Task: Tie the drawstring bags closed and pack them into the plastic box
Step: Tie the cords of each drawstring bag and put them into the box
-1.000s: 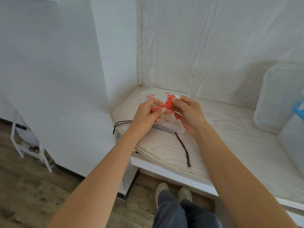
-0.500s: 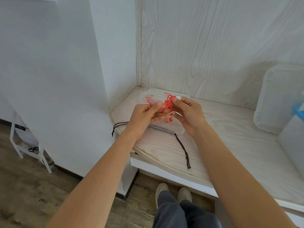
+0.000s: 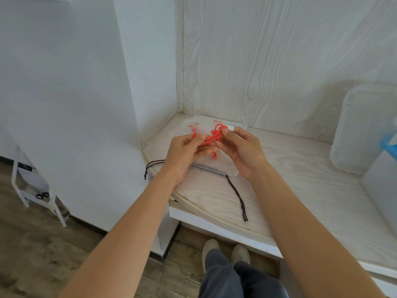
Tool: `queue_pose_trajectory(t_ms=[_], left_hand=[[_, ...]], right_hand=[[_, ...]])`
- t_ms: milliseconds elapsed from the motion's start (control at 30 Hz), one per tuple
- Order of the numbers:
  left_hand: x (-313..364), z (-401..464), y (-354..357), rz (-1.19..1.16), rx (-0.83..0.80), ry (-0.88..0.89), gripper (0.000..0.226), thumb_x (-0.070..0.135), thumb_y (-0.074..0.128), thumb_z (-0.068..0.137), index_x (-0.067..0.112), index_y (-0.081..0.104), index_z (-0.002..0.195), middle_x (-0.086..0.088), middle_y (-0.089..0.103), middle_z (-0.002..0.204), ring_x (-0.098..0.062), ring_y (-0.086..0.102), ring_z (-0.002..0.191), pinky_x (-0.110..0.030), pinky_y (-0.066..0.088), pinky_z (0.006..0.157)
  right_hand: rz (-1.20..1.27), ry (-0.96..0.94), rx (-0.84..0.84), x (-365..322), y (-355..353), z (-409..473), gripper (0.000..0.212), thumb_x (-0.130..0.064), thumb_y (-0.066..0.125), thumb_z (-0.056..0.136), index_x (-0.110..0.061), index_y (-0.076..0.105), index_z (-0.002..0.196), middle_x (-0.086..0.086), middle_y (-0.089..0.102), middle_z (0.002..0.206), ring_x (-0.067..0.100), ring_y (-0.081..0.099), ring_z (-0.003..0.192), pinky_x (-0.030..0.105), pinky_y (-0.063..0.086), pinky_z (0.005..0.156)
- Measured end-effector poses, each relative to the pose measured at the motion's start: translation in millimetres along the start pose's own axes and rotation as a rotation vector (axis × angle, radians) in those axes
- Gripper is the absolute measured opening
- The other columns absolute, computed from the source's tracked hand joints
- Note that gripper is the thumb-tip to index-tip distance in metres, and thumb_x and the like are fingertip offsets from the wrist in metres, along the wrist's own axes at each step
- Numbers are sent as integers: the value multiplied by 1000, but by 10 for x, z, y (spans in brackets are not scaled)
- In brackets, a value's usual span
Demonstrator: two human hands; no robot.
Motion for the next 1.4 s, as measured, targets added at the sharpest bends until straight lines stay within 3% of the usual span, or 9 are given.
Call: queue_pose_trajectory(t_ms=[167, 267, 400, 533, 667, 800, 1000, 1167, 1400], left_hand=[[-12, 6, -8, 5, -27, 26, 17, -4, 54, 89, -7, 64, 102, -8, 73, 78, -16, 71, 73, -18, 56, 72], [-8, -2, 2, 15, -39, 16, 19, -6, 56, 86, -7, 64, 103, -8, 73, 77, -15, 71, 73, -18, 56, 74], [10, -2, -3, 34, -37, 31, 15, -7, 58, 84, -2, 67, 95, -8, 74, 77, -15, 72, 73, -18, 56, 73], [6, 6, -16, 79, -29, 52, 16, -6, 59, 84, -5, 67, 98, -11, 73, 80, -16, 71, 72, -20, 57, 75], [-4, 14, -37, 77, -15, 50, 15, -5, 59, 85, -5, 68, 96, -15, 72, 84, -19, 71, 75, -23, 57, 78], [-1, 11, -49, 71, -8, 57, 13, -5, 59, 85, -2, 69, 93, -12, 73, 80, -20, 71, 76, -23, 57, 77], [6, 11, -37, 80, -17, 67, 13, -4, 60, 85, -2, 69, 94, -13, 73, 82, -20, 72, 77, -22, 57, 75], [14, 18, -59, 38, 6, 61, 13, -5, 59, 85, 0, 69, 92, -10, 73, 79, -18, 71, 74, -19, 56, 72], [-5, 54, -86, 13, 28, 44, 13, -4, 57, 87, -1, 68, 94, -7, 72, 76, -12, 69, 70, -16, 54, 68]], right_hand=[[-57, 27, 23, 14, -48, 13, 8, -8, 61, 87, -11, 65, 80, 1, 69, 73, 8, 64, 66, 19, 52, 60], [-242, 50, 26, 34, -67, 7, 3, -19, 65, 85, -18, 66, 88, 2, 70, 91, 6, 59, 71, 17, 38, 54], [-256, 42, 20, 3, -45, -16, 1, -14, 64, 85, -13, 66, 86, 7, 67, 93, 3, 45, 50, 13, 22, 37], [-273, -73, 17, -101, 8, -24, 7, -2, 62, 86, -6, 66, 83, 1, 67, 66, 5, 56, 47, 13, 33, 39], [-268, -125, -2, -139, 60, -39, 16, 6, 56, 86, -5, 66, 82, 4, 70, 66, 10, 66, 61, 15, 50, 57], [-178, -102, -35, -115, 103, -33, 22, 12, 48, 86, 2, 64, 76, 7, 70, 66, 14, 68, 68, 19, 56, 73], [-224, -123, -39, -112, 79, -23, 7, -5, 65, 83, 2, 68, 81, 9, 70, 72, 15, 67, 72, 21, 54, 77], [-93, -54, -81, -71, 98, -29, 11, 6, 55, 87, 3, 66, 88, 7, 72, 78, 12, 69, 76, 15, 54, 74], [95, 102, -153, -28, 164, -40, 19, 3, 45, 94, 7, 64, 90, 15, 72, 88, 17, 71, 82, 17, 56, 73]])
Point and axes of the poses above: each hand's wrist, its own z-axis towards the middle knuckle, its own y-axis out of the palm, x = y × z, the point moved 9 cm from there along z, towards the middle knuckle
